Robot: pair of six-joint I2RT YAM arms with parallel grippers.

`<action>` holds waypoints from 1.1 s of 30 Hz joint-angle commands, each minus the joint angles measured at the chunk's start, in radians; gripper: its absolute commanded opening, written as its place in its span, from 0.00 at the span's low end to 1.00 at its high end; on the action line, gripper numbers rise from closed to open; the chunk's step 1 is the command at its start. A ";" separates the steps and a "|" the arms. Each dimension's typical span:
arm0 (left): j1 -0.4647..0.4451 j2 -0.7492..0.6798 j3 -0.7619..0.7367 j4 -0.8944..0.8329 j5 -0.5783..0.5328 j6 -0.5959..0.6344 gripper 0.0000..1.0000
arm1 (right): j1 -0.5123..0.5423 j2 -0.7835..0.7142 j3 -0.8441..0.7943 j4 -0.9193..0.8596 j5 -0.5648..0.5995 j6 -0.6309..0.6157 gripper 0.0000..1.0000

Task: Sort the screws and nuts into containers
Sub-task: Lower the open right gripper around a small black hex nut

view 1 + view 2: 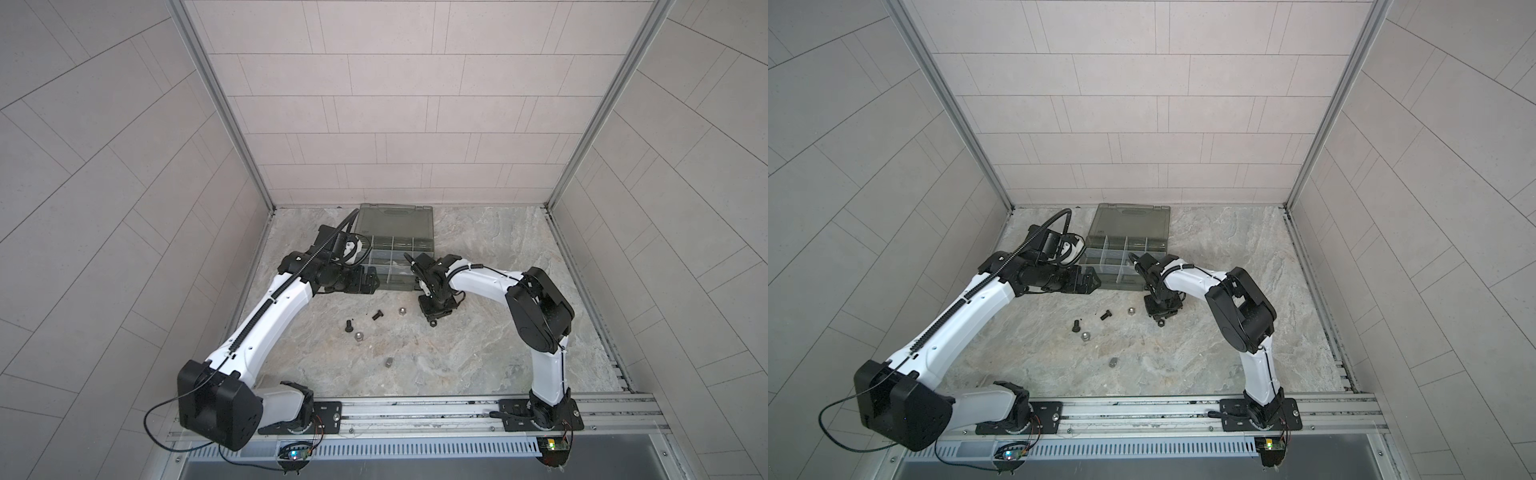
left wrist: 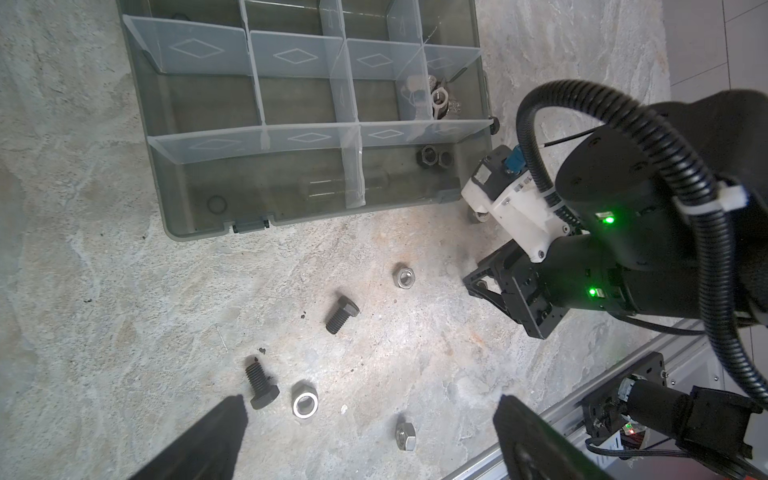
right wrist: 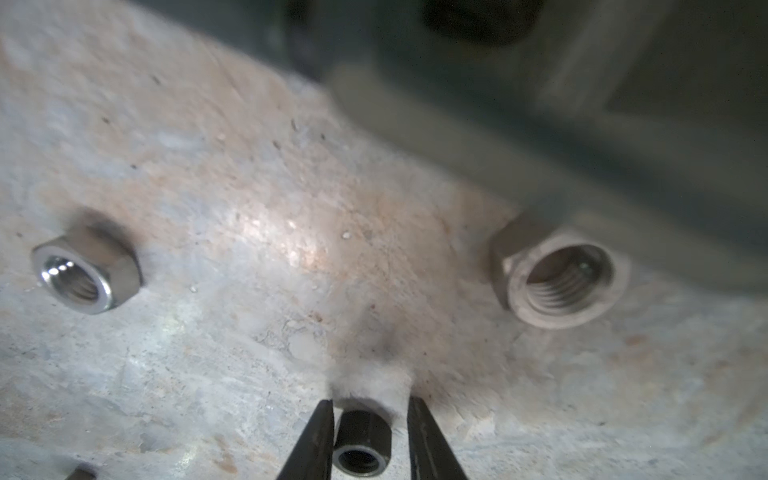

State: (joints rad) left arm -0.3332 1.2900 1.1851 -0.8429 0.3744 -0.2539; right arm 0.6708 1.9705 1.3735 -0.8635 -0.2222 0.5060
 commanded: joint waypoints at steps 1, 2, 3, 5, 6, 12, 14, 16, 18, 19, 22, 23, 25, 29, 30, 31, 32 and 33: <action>0.005 0.000 0.017 0.002 0.009 0.011 1.00 | 0.006 -0.003 -0.048 -0.115 -0.021 0.025 0.32; 0.005 0.001 0.015 0.005 0.009 0.011 1.00 | 0.006 -0.006 -0.051 -0.115 -0.021 0.027 0.32; 0.005 0.001 0.015 0.005 0.011 0.011 1.00 | 0.008 -0.008 -0.053 -0.115 -0.021 0.027 0.32; 0.005 -0.001 0.011 0.007 0.012 0.012 1.00 | 0.010 -0.008 -0.056 -0.114 -0.022 0.029 0.32; 0.005 -0.005 0.010 0.009 0.013 0.011 1.00 | 0.010 -0.010 -0.056 -0.115 -0.021 0.031 0.32; 0.005 -0.016 -0.001 0.010 0.012 0.008 1.00 | 0.016 -0.018 -0.065 -0.117 -0.019 0.037 0.32; 0.005 -0.020 -0.005 0.011 0.012 0.008 1.00 | 0.018 -0.019 -0.068 -0.117 -0.020 0.040 0.32; 0.005 -0.022 -0.008 0.010 0.012 0.008 1.00 | 0.018 -0.021 -0.073 -0.117 -0.020 0.043 0.32; 0.006 -0.024 -0.013 0.011 0.012 0.009 1.00 | 0.020 -0.026 -0.078 -0.117 -0.018 0.046 0.32; 0.005 -0.026 -0.014 0.010 0.012 0.009 1.00 | 0.021 -0.028 -0.081 -0.117 -0.018 0.048 0.32; 0.005 -0.029 -0.016 0.011 0.014 0.008 1.00 | 0.021 -0.036 -0.089 -0.117 -0.017 0.051 0.32; 0.005 -0.029 -0.017 0.010 0.014 0.009 1.00 | 0.022 -0.038 -0.092 -0.117 -0.016 0.052 0.32; 0.005 -0.029 -0.016 0.011 0.016 0.008 1.00 | 0.023 -0.038 -0.096 -0.115 -0.017 0.053 0.32; 0.005 -0.033 -0.016 0.010 0.017 0.011 1.00 | 0.025 -0.039 -0.097 -0.113 -0.017 0.054 0.32; 0.005 -0.033 -0.017 0.010 0.017 0.011 1.00 | 0.026 -0.037 -0.096 -0.109 -0.017 0.053 0.32; 0.006 -0.035 -0.019 0.011 0.017 0.013 1.00 | 0.026 -0.032 -0.094 -0.109 -0.017 0.053 0.32; 0.006 -0.036 -0.018 0.009 0.015 0.013 1.00 | 0.026 -0.028 -0.090 -0.110 -0.018 0.052 0.32; 0.006 -0.038 -0.020 0.007 0.015 0.013 1.00 | 0.026 -0.027 -0.090 -0.108 -0.019 0.053 0.32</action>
State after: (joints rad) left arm -0.3332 1.2812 1.1759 -0.8387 0.3840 -0.2535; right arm 0.6895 1.9293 1.2945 -0.9321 -0.2440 0.5411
